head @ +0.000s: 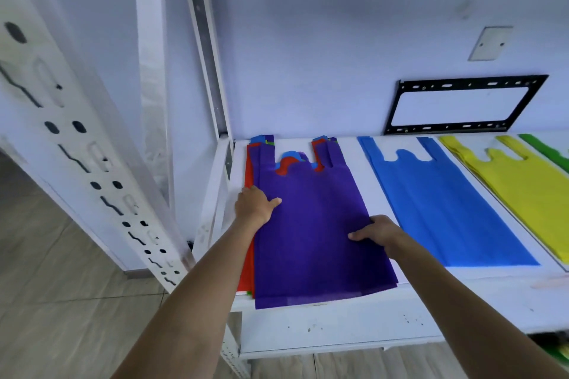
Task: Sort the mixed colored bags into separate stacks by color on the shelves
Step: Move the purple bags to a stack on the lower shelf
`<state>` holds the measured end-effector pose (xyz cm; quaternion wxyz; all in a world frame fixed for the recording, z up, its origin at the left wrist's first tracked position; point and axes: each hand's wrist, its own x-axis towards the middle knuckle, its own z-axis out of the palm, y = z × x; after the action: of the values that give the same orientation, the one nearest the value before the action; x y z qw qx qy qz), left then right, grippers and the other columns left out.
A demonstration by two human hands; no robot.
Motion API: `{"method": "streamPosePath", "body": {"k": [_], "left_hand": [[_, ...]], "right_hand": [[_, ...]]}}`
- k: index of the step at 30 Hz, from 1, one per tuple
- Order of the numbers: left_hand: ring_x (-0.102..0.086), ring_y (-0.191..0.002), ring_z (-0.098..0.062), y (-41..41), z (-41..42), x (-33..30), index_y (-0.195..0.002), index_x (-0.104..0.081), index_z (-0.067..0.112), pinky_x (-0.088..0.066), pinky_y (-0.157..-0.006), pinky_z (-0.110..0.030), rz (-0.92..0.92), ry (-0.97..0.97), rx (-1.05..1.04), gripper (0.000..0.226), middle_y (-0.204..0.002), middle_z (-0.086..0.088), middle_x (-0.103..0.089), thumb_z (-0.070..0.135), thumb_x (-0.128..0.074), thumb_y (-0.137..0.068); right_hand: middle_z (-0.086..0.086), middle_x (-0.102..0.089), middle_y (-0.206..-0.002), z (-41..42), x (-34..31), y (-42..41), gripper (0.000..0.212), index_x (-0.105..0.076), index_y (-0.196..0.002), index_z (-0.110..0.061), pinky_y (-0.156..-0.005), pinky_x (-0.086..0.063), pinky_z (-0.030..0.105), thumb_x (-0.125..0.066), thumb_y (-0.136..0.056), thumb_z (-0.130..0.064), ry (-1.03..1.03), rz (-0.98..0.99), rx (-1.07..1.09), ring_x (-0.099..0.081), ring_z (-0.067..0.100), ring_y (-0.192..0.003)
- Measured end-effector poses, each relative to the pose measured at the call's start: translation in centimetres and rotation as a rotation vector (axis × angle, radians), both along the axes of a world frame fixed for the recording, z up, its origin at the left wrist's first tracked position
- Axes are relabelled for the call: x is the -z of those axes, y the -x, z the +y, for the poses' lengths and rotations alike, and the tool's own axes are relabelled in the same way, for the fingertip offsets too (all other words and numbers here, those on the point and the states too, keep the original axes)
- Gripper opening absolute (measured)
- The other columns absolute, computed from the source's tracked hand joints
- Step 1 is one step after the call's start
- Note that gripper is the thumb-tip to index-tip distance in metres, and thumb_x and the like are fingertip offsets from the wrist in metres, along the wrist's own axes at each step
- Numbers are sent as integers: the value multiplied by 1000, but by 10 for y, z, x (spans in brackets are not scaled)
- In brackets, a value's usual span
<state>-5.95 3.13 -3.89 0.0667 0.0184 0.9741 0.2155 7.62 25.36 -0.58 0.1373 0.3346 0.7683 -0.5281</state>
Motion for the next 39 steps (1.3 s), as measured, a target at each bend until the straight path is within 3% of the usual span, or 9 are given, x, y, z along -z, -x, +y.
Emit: {"method": "streamPosePath", "body": {"k": [13,16,19,21,25,29,33,36,39], "left_hand": [[-56,-112,-32,-6,21,10,-117,-56,7,-50,-94,-39,166,-68,-18,33,-123,-16,-56,25,-63,-89],[-59,-111,-34,-8,22,7,-124,-48,5,-50,-89,-39,70,-338,-130,43,-125,-17,-58,23,-64,-89],[-57,-117,-35,-9,19,-2,-144,-19,-4,-50,-94,-41,-218,-785,-386,89,-131,-16,-53,22,-75,-80],[-59,-114,-33,-11,12,-5,-144,-20,-5,-52,-94,-45,-351,-885,-428,97,-129,-12,-54,22,-81,-74],[-66,-103,-37,-30,-2,6,-125,-53,-5,-56,-83,-50,-421,-925,-471,71,-122,-20,-63,14,-85,-65],[-68,-98,-36,-81,-7,6,-114,-61,-6,-56,-81,-50,-405,-1040,-536,54,-115,-21,-67,3,-82,-66],[-60,-66,-26,-156,0,0,-78,-61,0,-51,-80,-43,-320,-1081,-570,11,-101,-16,-63,-1,-71,-79],[-62,-84,-26,-203,5,4,-99,-64,-7,-53,-84,-47,-278,-1090,-598,24,-110,-19,-65,-1,-73,-77],[-60,-89,-27,-250,9,5,-82,-62,3,-52,-83,-44,-340,-1116,-623,10,-106,-16,-64,0,-72,-79]], "right_hand": [[18,-63,-118,-9,3,-7,39,-59,-119,1,-97,-50,47,-66,-83,-10,-17,60,51,-60,35,-108],[16,-62,-119,-8,0,-8,37,-58,-120,0,-95,-50,44,-64,-85,-11,-1,61,54,-59,33,-109],[14,-64,-114,-7,-1,-16,38,-60,-117,-1,-88,-49,40,-69,-81,-11,46,54,100,-60,31,-102],[11,-65,-108,-4,1,-25,42,-62,-114,-2,-87,-50,39,-75,-76,-13,67,48,121,-60,30,-99],[12,-67,-113,-1,7,-52,49,-63,-115,-3,-91,-52,42,-81,-72,-15,135,51,102,-63,32,-102],[11,-68,-109,5,11,-94,42,-63,-113,-2,-83,-54,40,-78,-77,-18,205,118,54,-66,29,-92],[14,-71,-109,17,20,-161,43,-67,-112,-2,-90,-55,46,-79,-75,-22,268,163,22,-69,33,-97],[15,-72,-107,26,28,-212,42,-67,-112,-1,-88,-56,45,-77,-77,-23,304,194,15,-69,33,-96],[14,-72,-105,32,36,-259,39,-68,-110,-1,-82,-58,41,-76,-79,-24,331,208,22,-70,32,-95]]}}
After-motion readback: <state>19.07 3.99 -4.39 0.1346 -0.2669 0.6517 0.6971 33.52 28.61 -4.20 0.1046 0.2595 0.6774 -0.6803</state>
